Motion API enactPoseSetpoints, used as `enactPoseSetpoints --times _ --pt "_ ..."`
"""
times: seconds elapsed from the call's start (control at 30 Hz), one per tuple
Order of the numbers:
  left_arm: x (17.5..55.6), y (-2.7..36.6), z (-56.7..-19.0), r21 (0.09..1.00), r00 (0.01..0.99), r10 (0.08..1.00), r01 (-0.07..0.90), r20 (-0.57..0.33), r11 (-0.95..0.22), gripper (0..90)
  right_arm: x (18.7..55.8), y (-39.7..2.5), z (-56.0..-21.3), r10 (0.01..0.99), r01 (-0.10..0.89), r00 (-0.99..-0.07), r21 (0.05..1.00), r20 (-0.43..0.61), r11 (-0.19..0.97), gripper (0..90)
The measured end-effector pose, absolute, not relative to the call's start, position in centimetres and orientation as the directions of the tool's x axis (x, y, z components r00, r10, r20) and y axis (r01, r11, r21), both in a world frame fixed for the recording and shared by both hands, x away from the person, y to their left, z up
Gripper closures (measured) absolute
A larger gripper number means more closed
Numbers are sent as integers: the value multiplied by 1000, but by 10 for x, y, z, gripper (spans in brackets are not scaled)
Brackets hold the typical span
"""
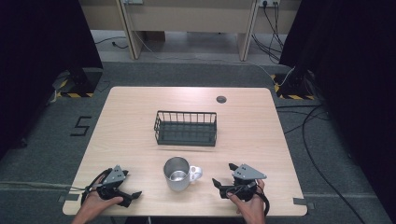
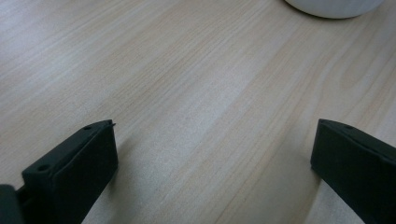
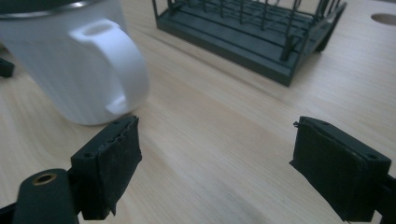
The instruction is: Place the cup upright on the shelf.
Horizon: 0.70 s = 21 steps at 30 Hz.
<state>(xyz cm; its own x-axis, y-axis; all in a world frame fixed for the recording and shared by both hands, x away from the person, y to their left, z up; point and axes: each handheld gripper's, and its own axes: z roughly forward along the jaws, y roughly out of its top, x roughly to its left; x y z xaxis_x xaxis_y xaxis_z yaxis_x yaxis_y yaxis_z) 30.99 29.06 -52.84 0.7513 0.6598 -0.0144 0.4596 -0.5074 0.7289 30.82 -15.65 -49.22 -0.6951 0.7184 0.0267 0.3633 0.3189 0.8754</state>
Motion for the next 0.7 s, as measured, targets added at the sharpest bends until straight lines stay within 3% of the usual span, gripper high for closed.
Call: enactPoseSetpoints --times 0.3,0.7 --pt "310 291 -528 729 751 660 459 -14 -508 0 300 -137 -480 657 283 -754 903 1 323 151" --pt "310 290 -529 729 751 661 459 -14 -507 0 298 -122 -471 622 245 -783 920 1 307 151"
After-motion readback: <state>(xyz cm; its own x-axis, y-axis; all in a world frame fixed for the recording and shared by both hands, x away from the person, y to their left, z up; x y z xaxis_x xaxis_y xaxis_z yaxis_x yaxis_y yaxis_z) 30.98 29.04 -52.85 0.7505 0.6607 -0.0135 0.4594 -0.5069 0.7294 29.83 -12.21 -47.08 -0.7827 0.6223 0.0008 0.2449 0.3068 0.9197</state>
